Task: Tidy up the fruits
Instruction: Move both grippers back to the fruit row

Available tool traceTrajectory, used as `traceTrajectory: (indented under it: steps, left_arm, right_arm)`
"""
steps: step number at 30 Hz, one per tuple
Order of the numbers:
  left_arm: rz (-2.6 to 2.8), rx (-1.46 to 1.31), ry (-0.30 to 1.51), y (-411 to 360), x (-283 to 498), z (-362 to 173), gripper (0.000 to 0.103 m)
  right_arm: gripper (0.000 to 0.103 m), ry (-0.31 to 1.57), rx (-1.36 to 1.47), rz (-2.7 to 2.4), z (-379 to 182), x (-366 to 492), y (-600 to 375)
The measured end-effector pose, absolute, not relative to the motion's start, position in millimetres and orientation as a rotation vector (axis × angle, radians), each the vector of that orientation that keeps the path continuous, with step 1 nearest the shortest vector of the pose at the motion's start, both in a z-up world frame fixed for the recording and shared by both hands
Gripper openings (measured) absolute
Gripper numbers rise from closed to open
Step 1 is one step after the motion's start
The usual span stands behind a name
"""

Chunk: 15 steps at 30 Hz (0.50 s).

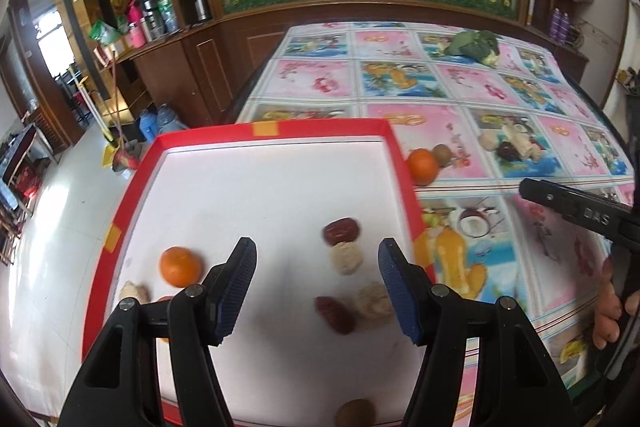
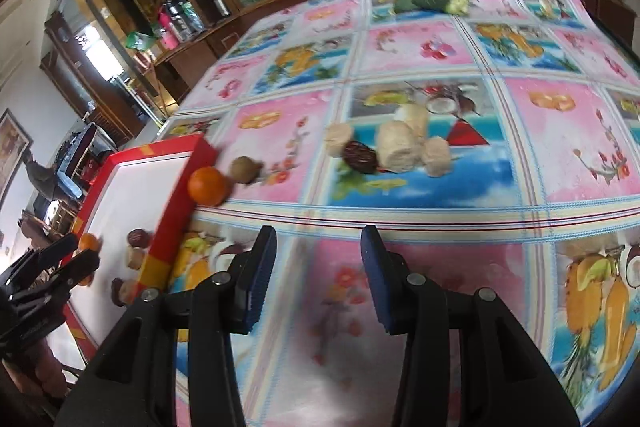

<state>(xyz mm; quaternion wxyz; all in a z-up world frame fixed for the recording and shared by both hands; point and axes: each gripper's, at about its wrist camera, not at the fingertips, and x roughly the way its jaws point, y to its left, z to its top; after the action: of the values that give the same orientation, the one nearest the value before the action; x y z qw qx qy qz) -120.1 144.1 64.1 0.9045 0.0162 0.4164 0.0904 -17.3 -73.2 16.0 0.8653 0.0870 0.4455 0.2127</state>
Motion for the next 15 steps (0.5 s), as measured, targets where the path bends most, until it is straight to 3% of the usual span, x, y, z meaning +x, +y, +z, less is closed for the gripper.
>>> traceTrajectory:
  steps: [15]
  left_arm:
    - [0.096, 0.091, 0.890, 96.3, -94.1, 62.2, 0.064]
  right_arm:
    - [0.046, 0.949, 0.372, 0.459, 10.6, 45.0, -118.4]
